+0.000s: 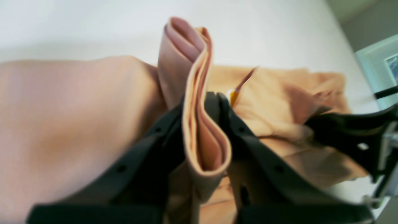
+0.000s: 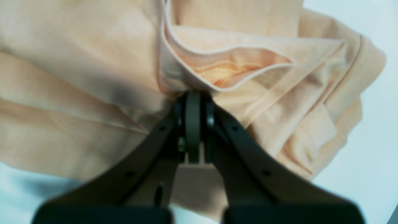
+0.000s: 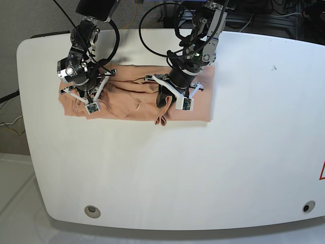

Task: Fold the T-shirt properly
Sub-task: 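Lay the dragged strip end onto the strip's middle with the left gripper, then release the fabric and move the left gripper onto the new folded edge, then open the right gripper and lift it off the strip end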

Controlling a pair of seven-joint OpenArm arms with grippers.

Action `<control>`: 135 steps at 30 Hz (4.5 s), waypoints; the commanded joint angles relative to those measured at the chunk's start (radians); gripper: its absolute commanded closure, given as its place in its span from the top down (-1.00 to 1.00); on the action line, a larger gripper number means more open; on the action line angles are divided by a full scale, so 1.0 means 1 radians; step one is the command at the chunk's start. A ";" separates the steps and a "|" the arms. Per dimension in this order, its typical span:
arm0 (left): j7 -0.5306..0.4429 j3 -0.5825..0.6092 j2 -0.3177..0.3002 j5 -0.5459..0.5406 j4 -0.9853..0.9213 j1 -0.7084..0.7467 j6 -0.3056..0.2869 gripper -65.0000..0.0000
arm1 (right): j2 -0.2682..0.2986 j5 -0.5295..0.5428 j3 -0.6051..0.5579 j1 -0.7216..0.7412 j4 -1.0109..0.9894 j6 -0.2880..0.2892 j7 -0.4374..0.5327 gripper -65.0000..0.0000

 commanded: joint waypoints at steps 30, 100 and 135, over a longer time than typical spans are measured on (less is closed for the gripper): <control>-0.019 0.073 -0.032 -0.006 0.112 -0.029 -0.009 0.14 | 0.001 -0.018 0.004 -0.005 0.005 0.006 -0.040 -0.93; -0.099 -0.007 -0.267 -0.009 -0.193 0.027 0.081 -0.99 | -0.022 -0.011 0.008 -0.004 0.192 0.006 -0.063 0.06; -0.094 -0.005 -0.269 -0.006 -0.195 0.027 0.081 -0.99 | -0.007 0.364 0.617 0.159 0.088 0.006 -0.247 0.63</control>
